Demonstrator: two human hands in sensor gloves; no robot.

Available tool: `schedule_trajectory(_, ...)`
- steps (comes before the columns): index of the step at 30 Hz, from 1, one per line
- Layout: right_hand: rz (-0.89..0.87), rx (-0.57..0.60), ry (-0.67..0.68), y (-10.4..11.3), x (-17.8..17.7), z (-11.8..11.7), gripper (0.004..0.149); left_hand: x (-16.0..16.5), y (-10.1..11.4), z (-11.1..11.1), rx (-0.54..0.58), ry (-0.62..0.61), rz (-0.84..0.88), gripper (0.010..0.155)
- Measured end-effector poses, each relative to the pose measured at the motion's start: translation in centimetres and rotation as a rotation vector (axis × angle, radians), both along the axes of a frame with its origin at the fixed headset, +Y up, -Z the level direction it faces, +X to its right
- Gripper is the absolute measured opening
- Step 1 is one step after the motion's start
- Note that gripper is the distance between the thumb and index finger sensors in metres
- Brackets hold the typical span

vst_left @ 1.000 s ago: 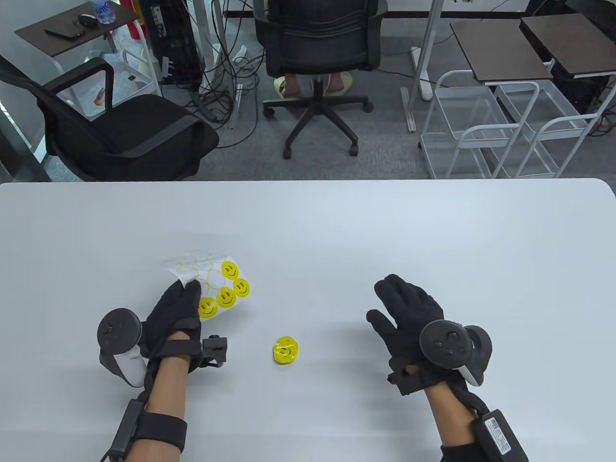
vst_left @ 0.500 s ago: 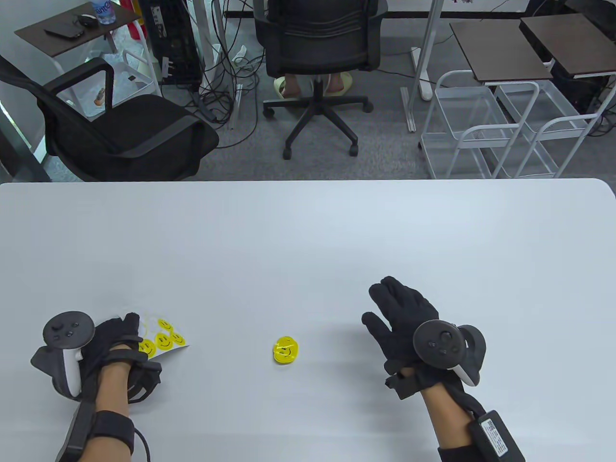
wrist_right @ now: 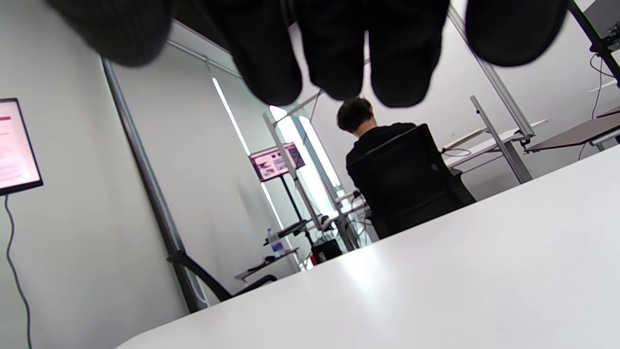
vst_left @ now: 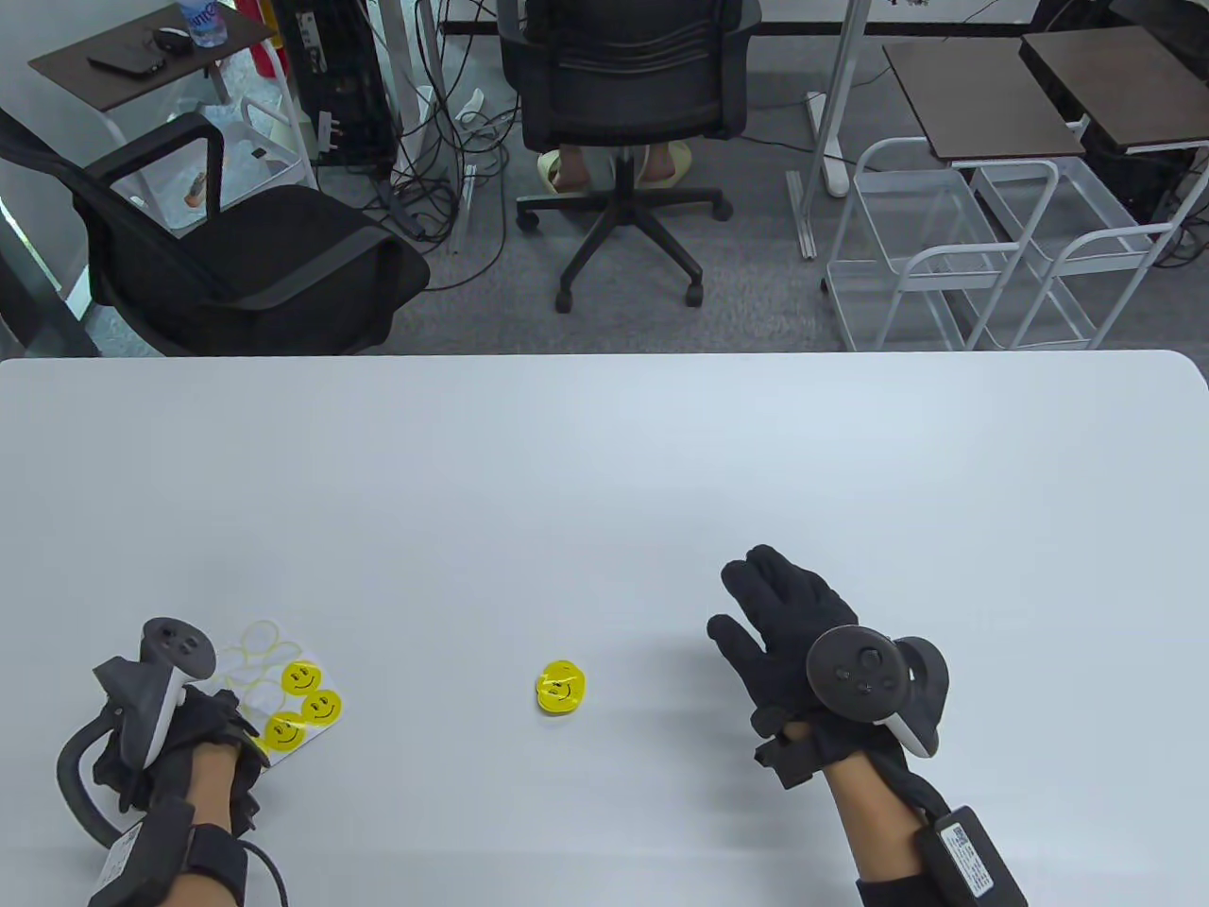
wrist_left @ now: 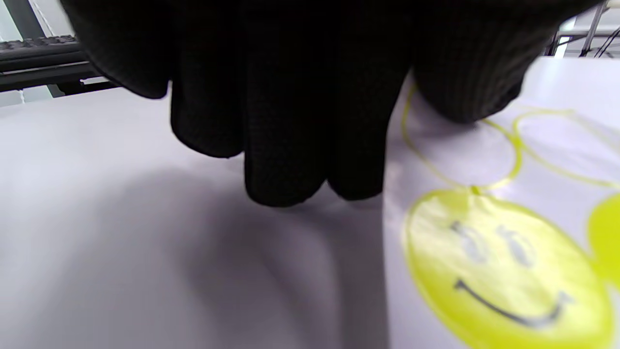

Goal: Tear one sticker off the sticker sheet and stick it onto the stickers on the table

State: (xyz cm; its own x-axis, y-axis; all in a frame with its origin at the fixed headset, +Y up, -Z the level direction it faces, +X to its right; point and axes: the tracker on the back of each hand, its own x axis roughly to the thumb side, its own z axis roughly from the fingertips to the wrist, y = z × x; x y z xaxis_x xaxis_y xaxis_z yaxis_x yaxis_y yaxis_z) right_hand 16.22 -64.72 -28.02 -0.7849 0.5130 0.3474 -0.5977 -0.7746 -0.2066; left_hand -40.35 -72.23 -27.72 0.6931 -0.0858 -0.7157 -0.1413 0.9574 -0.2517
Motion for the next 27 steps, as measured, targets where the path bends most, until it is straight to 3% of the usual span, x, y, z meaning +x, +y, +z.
schedule_trajectory(10, -0.008, -0.015, -0.001, 0.0, 0.2, 0.0, 0.067, -0.6, -0.9, 0.3, -0.138, -0.050, -0.185, 0.051)
schedule_trajectory(15, -0.006, -0.019, -0.001, 0.0, 0.2, -0.1, 0.067, -0.4, -0.1, 0.1, -0.133, -0.090, -0.278, 0.054)
schedule_trajectory(18, -0.002, -0.022, -0.004, 0.0, 0.2, -0.1, 0.067, 0.4, 2.1, -0.9, -0.049, -0.137, -0.311, 0.053)
schedule_trajectory(21, 0.003, -0.027, -0.007, -0.1, 0.1, -0.2, 0.067, 2.6, 5.1, -2.3, 0.124, -0.227, -0.283, 0.059)
schedule_trajectory(27, 0.014, -0.041, -0.013, -0.2, 0.1, -0.2, 0.068, 10.0, 9.9, -3.8, 0.454, -0.537, -0.198, 0.071)
